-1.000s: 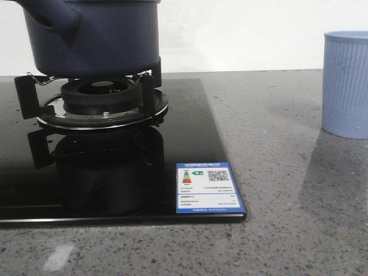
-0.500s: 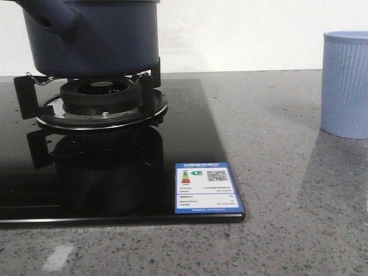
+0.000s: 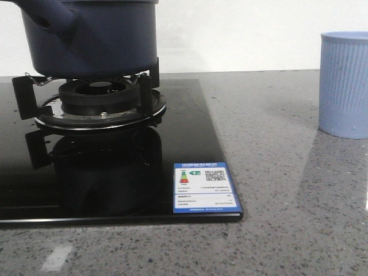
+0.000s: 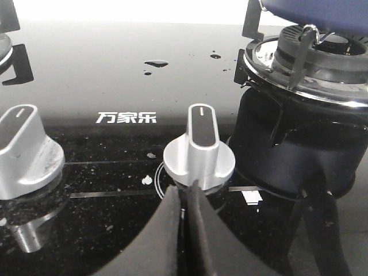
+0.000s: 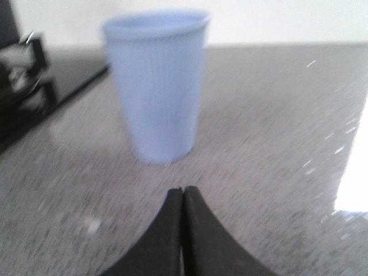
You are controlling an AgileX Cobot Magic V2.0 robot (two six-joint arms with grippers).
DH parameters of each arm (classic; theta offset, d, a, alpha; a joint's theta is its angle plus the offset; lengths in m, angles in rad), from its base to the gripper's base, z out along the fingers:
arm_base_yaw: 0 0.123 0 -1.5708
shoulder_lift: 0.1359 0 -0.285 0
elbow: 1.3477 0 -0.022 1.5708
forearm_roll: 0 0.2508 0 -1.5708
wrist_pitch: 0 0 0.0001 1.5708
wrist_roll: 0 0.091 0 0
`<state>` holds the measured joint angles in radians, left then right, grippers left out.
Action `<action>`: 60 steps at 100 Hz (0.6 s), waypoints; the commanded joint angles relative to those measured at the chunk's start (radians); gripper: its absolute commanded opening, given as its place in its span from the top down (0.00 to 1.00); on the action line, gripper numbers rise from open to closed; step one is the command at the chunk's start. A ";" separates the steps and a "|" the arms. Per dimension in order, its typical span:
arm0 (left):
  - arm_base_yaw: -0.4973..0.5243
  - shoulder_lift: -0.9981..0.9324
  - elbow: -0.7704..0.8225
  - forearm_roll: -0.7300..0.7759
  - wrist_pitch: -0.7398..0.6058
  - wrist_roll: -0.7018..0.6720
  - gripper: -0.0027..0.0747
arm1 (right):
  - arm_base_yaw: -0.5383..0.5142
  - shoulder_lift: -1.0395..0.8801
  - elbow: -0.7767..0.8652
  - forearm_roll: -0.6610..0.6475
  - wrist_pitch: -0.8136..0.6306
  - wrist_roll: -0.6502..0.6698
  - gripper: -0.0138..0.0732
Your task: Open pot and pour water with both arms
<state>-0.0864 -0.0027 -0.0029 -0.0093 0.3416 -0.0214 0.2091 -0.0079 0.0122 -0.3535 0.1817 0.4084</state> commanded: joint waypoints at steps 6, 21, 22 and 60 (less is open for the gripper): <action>0.002 -0.025 0.013 -0.014 -0.039 -0.010 0.99 | -0.079 -0.016 0.024 0.062 -0.086 -0.019 0.92; 0.002 -0.025 0.013 -0.014 -0.039 -0.010 0.99 | -0.084 -0.016 0.024 0.175 0.028 -0.019 0.92; 0.002 -0.025 0.013 -0.014 -0.039 -0.010 0.99 | -0.084 -0.016 0.024 0.175 0.033 -0.019 0.92; 0.002 -0.025 0.013 -0.014 -0.039 -0.010 0.99 | -0.084 -0.016 0.024 0.175 0.125 -0.040 0.92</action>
<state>-0.0864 -0.0027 -0.0029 -0.0093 0.3416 -0.0230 0.1319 -0.0084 0.0104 -0.1778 0.3263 0.3863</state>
